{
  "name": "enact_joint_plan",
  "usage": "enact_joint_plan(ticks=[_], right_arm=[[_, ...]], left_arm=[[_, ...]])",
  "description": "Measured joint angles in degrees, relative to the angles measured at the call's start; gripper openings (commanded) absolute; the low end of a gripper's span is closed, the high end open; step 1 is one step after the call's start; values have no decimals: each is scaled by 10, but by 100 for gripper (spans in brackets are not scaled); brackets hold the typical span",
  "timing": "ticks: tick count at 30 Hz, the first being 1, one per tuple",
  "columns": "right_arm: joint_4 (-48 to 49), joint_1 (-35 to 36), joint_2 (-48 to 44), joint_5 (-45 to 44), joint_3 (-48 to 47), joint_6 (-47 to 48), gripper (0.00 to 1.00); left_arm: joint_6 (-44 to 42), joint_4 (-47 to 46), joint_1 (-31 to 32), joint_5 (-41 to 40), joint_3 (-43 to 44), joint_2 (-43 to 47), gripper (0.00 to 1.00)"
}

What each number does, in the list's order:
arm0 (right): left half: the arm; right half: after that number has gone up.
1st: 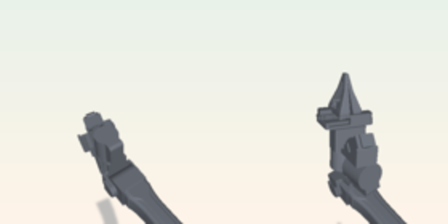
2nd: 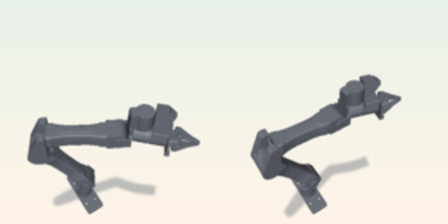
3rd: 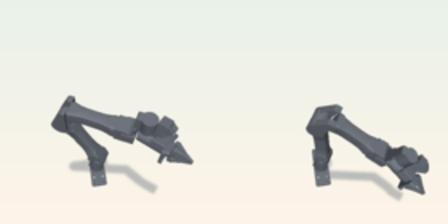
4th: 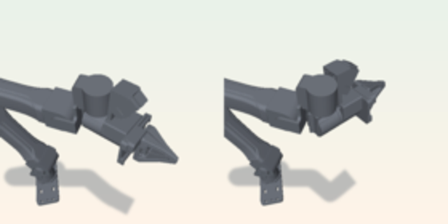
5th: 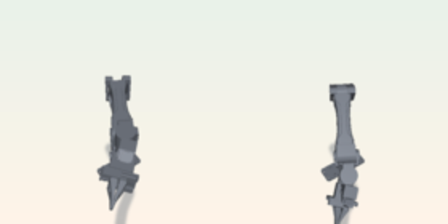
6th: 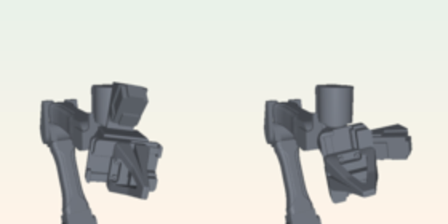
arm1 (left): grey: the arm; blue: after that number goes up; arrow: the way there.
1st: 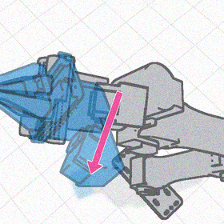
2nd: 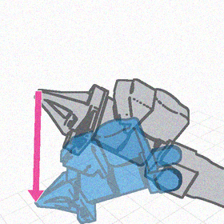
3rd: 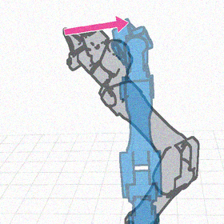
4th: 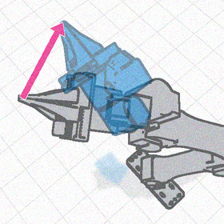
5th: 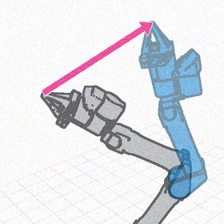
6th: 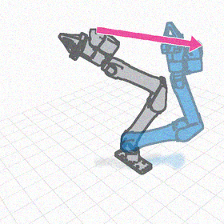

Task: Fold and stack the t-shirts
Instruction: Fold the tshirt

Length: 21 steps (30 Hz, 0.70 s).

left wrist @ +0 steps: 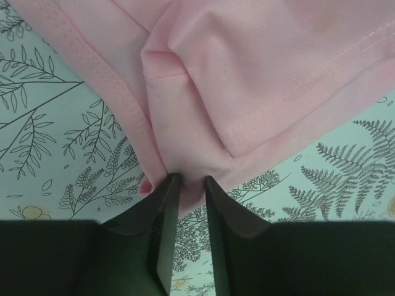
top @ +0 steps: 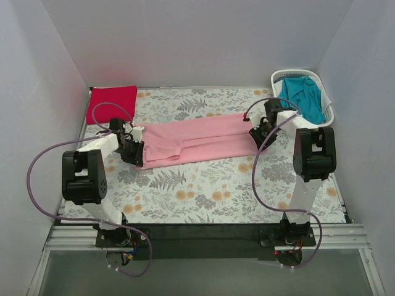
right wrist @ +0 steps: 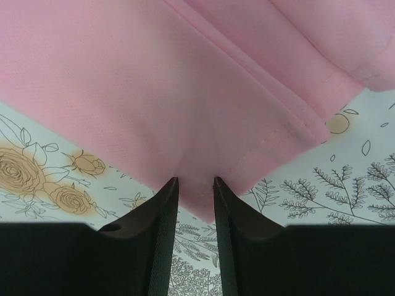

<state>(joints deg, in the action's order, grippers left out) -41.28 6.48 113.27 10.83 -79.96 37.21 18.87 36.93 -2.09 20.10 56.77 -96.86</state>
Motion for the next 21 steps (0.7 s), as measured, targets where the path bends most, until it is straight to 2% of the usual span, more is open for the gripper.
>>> enact_joint_plan(ticks=[8, 13, 16, 17, 21], right_arm=[[92, 2, -63, -11, 96, 4, 34], [97, 2, -124, -23, 172, 11, 33], [52, 2, -154, -24, 193, 13, 35], [34, 1, -161, -20, 192, 11, 38], [-24, 4, -195, 31, 144, -17, 39]], left_arm=[[-7, -40, 0, -5, -58, 47, 13], [-11, -30, 0, -5, -103, 93, 13], [-11, 3, 0, -6, -123, 125, 23], [-9, 20, 0, -5, -124, 135, 30], [-3, 71, 0, 14, -97, 186, 39]])
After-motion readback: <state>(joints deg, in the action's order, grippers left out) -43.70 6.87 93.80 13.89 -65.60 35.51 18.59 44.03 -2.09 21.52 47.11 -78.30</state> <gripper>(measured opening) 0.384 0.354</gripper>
